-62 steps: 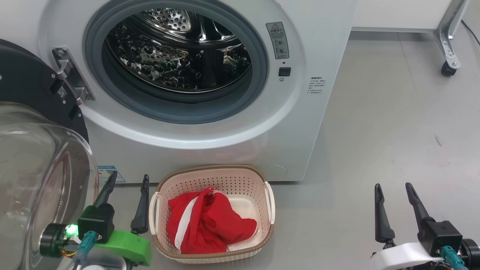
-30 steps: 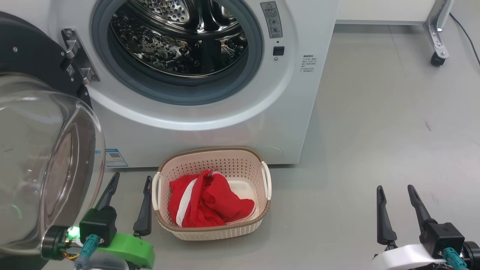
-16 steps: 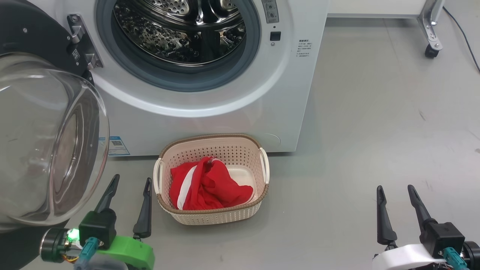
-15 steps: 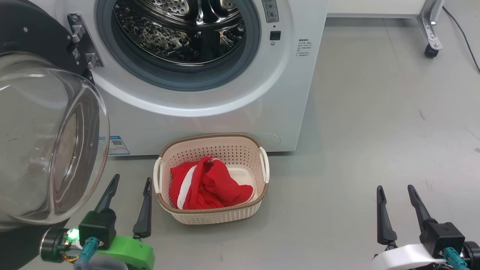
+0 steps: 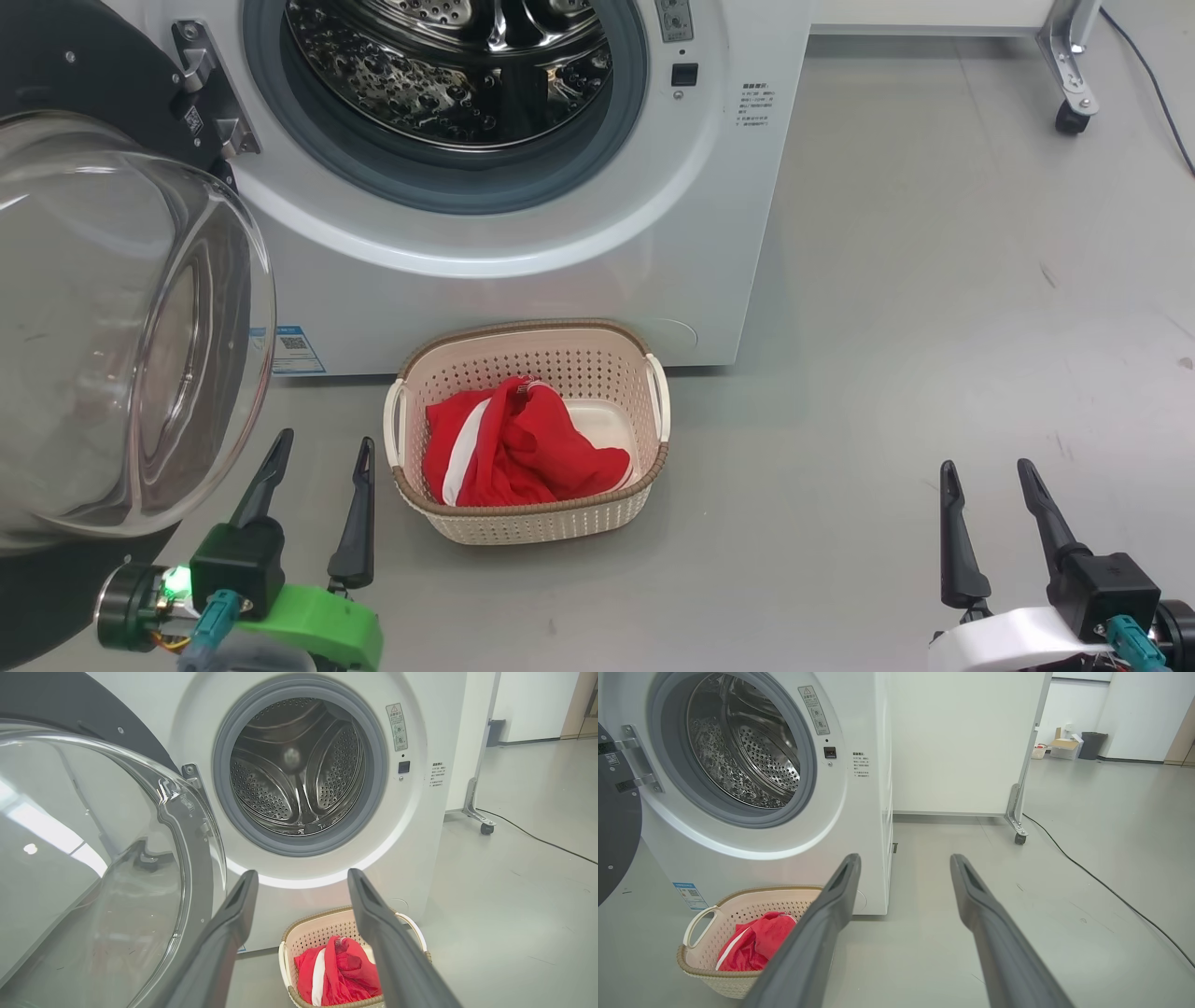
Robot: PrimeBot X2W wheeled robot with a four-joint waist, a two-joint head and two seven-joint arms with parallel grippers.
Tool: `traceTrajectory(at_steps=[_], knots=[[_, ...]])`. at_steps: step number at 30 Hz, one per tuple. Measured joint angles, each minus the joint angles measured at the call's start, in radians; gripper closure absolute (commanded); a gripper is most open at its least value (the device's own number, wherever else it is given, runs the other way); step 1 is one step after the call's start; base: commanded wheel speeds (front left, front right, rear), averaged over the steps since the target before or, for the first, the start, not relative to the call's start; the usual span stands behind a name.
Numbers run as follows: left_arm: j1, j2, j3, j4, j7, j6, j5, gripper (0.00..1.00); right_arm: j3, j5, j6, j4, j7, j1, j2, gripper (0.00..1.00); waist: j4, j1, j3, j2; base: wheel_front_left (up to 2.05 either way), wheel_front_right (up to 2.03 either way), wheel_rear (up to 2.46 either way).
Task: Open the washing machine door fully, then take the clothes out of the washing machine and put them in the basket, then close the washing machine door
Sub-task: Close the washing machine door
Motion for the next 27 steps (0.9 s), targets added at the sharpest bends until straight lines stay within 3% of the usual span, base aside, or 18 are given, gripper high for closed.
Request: traceTrajectory(at_steps=[14,27], knots=[[0.0,0.0,-0.008,-0.005,0.009,0.0,0.0,0.0,-0.015,0.0,0.0,-0.012,0.0,0.002,0.0,0.0,0.019,0.0,0.009,0.0,0.0,0.0,0.0],[-0.002,-0.002,-0.009,-0.008,0.007,0.0,0.0,0.0,-0.029,-0.001,0.0,-0.026,0.007,0.005,-0.006,0.0,0.103,0.0,0.022,0.0,0.0,0.0,0.0]])
